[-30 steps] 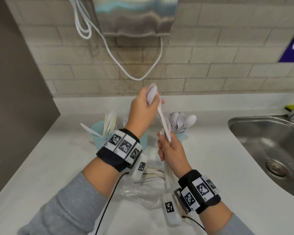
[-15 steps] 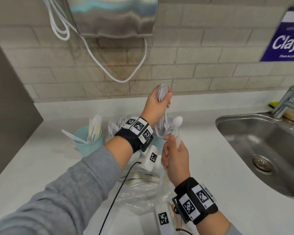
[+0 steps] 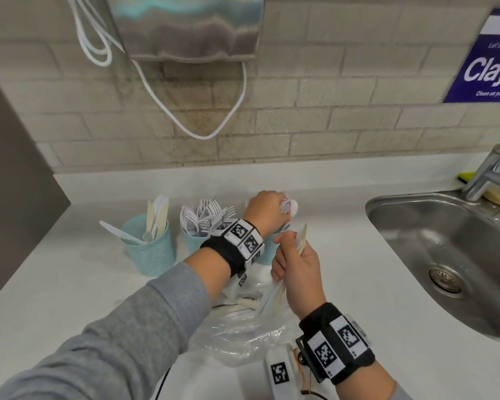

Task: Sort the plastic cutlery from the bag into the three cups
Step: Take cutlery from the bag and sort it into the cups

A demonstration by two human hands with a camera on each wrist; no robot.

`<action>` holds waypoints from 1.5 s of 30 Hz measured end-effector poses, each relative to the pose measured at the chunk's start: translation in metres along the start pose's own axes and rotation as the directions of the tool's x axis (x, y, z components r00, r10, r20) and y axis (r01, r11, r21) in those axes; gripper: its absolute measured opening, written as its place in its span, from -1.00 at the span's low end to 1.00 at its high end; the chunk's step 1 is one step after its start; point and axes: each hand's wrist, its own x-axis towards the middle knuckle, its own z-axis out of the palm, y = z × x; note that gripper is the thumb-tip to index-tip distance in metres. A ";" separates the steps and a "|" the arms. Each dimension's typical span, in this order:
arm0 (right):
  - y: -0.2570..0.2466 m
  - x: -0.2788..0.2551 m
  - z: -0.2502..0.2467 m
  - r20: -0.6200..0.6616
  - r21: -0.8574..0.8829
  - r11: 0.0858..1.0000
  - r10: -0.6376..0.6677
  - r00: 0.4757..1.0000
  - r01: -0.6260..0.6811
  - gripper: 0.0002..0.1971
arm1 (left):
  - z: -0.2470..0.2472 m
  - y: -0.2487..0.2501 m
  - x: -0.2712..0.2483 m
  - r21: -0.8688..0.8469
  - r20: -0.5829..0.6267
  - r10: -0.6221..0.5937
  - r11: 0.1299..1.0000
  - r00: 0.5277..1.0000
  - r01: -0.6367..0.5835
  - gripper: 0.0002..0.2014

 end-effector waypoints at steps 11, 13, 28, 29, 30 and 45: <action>-0.035 0.005 0.015 0.022 0.110 0.992 -0.065 0.998 0.062 -0.69 | -0.024 -0.006 -0.024 0.290 0.055 0.025 0.956 0.998 -0.040 -0.60; -0.047 0.005 0.025 0.030 0.090 0.992 -0.097 0.995 0.094 -0.68 | -0.041 -0.011 -0.034 0.162 0.008 0.016 0.987 1.000 -0.017 -0.59; -0.046 0.057 0.219 0.283 0.185 0.968 -0.220 0.934 0.172 -0.54 | -0.156 -0.165 -0.161 -0.423 -0.295 -0.542 0.812 0.786 0.402 -0.40; -0.032 0.061 0.228 0.289 0.167 0.974 -0.199 0.936 0.156 -0.53 | -0.148 -0.170 -0.165 -0.398 -0.240 -0.539 0.813 0.808 0.424 -0.30; -0.018 0.065 0.234 0.289 0.134 0.982 -0.170 0.942 0.136 -0.53 | -0.140 -0.172 -0.167 -0.371 -0.212 -0.525 0.824 0.824 0.429 -0.25; 0.028 0.069 0.210 0.517 -0.739 0.650 0.383 0.766 0.175 -0.20 | -0.124 -0.168 -0.162 -0.200 -0.256 -0.528 0.848 0.810 0.490 -0.10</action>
